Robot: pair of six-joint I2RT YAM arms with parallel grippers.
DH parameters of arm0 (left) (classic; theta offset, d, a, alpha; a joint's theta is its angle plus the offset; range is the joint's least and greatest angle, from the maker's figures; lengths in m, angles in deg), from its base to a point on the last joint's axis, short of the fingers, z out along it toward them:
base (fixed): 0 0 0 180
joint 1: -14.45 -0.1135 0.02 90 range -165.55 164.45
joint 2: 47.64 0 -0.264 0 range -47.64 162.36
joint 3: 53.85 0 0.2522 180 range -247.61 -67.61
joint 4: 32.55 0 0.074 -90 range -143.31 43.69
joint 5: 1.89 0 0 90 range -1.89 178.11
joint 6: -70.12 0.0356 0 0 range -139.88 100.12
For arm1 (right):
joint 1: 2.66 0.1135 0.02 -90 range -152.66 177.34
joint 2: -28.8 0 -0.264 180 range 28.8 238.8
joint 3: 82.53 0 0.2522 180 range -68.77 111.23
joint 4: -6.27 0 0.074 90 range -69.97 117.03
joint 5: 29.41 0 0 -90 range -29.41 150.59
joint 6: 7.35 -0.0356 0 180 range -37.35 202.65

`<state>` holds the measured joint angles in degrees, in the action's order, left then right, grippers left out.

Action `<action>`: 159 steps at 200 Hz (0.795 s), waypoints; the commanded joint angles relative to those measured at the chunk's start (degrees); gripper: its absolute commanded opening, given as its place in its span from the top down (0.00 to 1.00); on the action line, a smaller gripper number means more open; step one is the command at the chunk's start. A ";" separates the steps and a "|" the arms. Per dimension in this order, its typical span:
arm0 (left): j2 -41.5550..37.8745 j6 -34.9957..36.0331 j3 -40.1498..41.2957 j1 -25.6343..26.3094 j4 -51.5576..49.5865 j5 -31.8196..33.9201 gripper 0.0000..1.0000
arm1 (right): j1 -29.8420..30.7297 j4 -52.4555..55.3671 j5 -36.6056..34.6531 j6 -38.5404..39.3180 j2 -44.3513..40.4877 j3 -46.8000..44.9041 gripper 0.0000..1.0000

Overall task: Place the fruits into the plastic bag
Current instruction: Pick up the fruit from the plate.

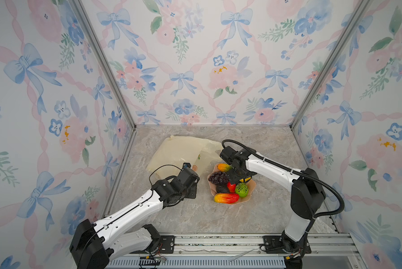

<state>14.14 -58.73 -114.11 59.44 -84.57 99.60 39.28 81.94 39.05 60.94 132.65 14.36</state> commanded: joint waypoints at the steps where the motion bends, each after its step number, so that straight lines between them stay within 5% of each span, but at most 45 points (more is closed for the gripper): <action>1: 0.08 -0.57 0.79 0.27 0.02 0.07 1.00 | -0.33 0.58 -2.45 0.87 1.43 1.86 0.03; 59: 0.45 -0.60 0.80 0.37 0.03 -0.06 1.00 | -0.75 -0.16 -2.63 0.82 1.71 0.85 0.01; 159: 0.62 -0.51 0.80 0.40 0.07 0.12 1.00 | -2.29 -1.84 0.54 0.52 0.30 -1.03 0.37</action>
<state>14.21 -58.75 -113.84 59.49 -84.57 99.60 37.44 80.63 38.04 61.61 133.92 14.40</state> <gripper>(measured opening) 0.050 0.673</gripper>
